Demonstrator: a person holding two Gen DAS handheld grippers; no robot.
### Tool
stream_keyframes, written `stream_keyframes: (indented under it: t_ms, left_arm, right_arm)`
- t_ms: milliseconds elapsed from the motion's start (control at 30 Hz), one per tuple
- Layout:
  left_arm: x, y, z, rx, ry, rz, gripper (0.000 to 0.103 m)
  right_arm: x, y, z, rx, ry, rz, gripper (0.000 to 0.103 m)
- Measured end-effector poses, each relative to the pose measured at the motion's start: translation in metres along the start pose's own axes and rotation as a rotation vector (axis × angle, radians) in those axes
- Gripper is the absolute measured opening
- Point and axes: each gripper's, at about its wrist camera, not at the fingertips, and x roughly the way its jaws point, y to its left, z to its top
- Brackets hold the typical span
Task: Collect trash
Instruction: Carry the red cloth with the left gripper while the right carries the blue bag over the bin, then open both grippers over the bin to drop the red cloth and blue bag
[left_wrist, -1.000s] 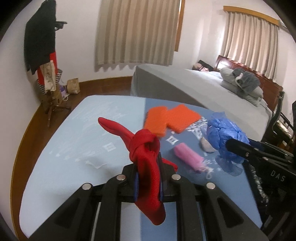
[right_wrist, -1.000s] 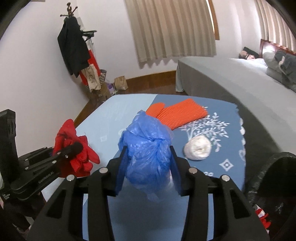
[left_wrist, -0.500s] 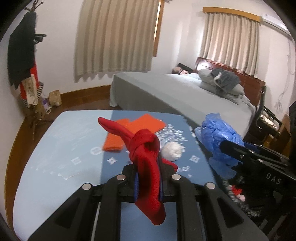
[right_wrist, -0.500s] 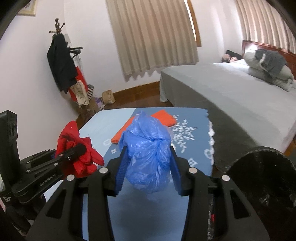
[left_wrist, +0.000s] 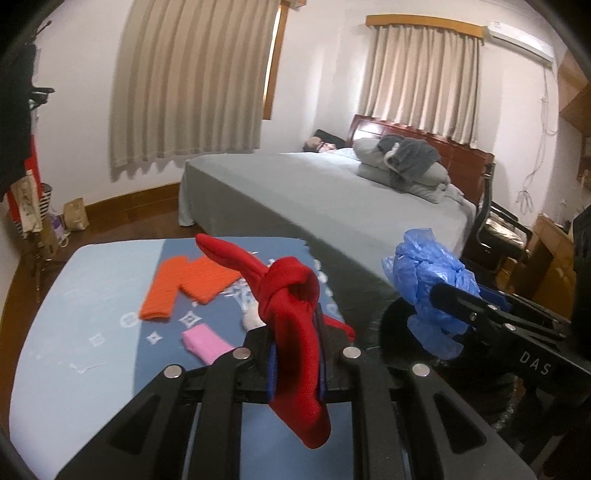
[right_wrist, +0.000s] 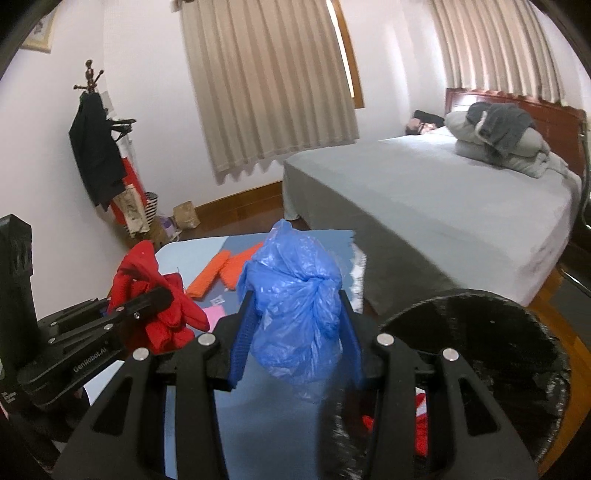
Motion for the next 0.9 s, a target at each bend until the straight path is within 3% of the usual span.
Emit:
stream_keyframes:
  t_ms: [900]
  left_arm:
    - [0.039,-0.134,0.007,0.181,0.023,-0.228,0.016]
  right_arm:
    - [-0.063,-0.113,-0.031,0.123,-0.034,-0.213,0.042]
